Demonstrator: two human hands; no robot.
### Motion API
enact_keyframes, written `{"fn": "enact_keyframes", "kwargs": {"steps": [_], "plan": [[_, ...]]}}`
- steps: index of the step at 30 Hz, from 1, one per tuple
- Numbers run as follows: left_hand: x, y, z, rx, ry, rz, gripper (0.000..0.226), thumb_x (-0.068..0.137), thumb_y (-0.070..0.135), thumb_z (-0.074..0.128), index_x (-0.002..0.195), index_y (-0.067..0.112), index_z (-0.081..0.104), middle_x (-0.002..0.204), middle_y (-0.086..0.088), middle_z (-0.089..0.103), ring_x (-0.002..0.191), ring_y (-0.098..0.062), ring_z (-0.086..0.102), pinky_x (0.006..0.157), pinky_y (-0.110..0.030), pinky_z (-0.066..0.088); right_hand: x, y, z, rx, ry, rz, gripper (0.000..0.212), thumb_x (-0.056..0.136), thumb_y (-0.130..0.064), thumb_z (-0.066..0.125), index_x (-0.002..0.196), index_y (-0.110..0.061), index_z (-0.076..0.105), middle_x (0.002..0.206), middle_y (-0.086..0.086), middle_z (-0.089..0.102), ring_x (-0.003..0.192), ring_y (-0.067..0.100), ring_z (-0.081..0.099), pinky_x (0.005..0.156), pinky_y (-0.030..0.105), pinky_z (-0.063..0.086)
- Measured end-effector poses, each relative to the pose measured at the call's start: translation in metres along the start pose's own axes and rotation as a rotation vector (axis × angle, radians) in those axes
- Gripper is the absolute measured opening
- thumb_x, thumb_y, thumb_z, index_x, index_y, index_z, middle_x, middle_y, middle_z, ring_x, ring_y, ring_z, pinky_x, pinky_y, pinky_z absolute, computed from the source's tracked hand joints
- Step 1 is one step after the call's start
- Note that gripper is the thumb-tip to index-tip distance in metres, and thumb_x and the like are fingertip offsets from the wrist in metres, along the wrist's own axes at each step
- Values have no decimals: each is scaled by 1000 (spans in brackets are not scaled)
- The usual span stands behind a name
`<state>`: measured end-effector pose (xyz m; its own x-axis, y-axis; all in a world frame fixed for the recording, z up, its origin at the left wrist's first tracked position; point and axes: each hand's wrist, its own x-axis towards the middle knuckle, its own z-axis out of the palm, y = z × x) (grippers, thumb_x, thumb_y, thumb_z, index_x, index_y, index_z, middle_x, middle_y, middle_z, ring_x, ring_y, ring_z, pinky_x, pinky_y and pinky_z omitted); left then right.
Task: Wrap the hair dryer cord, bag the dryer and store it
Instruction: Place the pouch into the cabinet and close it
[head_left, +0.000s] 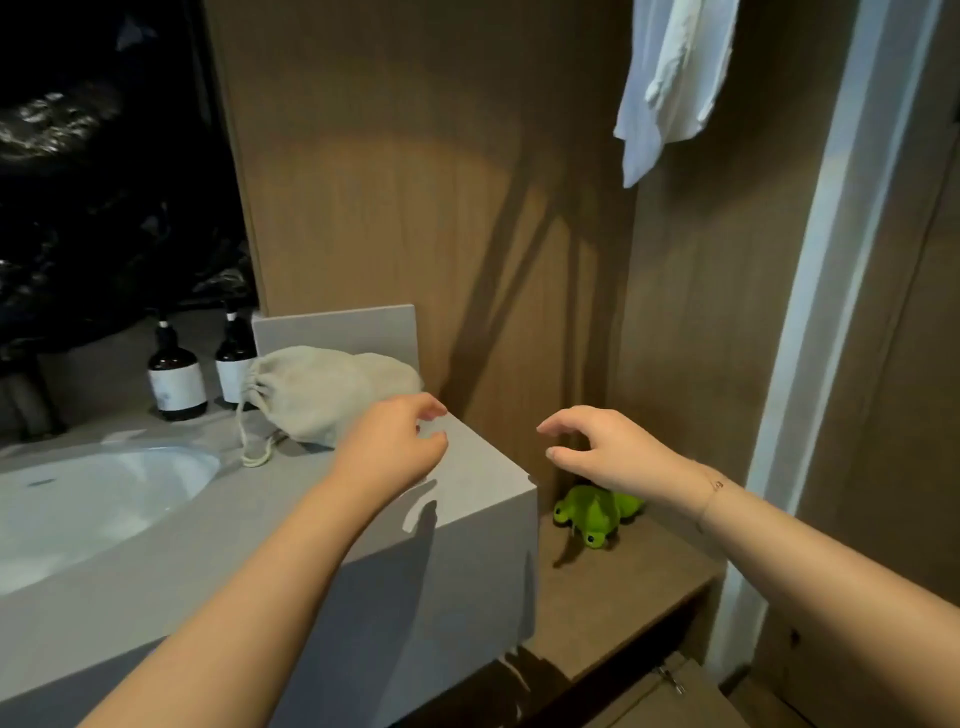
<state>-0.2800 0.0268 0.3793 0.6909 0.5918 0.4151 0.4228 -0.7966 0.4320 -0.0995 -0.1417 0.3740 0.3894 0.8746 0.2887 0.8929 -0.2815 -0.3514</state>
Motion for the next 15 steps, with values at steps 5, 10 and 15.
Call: {"fn": "enact_keyframes", "kwargs": {"steps": [5, 10, 15], "plan": [[7, -61, -40, -60, 92, -120, 33, 85, 19, 59, 117, 24, 65, 122, 3, 66, 105, -16, 61, 89, -32, 49, 57, -50, 23, 138, -49, -27, 34, 94, -31, 56, 127, -24, 59, 127, -8, 58, 115, 8, 53, 94, 21, 45], [29, -118, -43, -109, 208, -207, 35, 87, 17, 60, 121, 20, 63, 130, -3, 59, 110, -22, 59, 91, -32, 43, 118, -78, 68, 540, -166, 133, 32, 92, -35, 58, 123, -29, 56, 119, -7, 57, 104, 9, 56, 90, 27, 52], [64, -161, -28, -169, 335, -245, 48, 87, 18, 66, 133, 11, 55, 138, -13, 53, 128, -29, 44, 105, -34, 32, 161, -91, 121, 1114, -73, 469, 63, 92, -26, 61, 144, -19, 27, 129, 9, 49, 102, 20, 57, 85, 29, 51]]}}
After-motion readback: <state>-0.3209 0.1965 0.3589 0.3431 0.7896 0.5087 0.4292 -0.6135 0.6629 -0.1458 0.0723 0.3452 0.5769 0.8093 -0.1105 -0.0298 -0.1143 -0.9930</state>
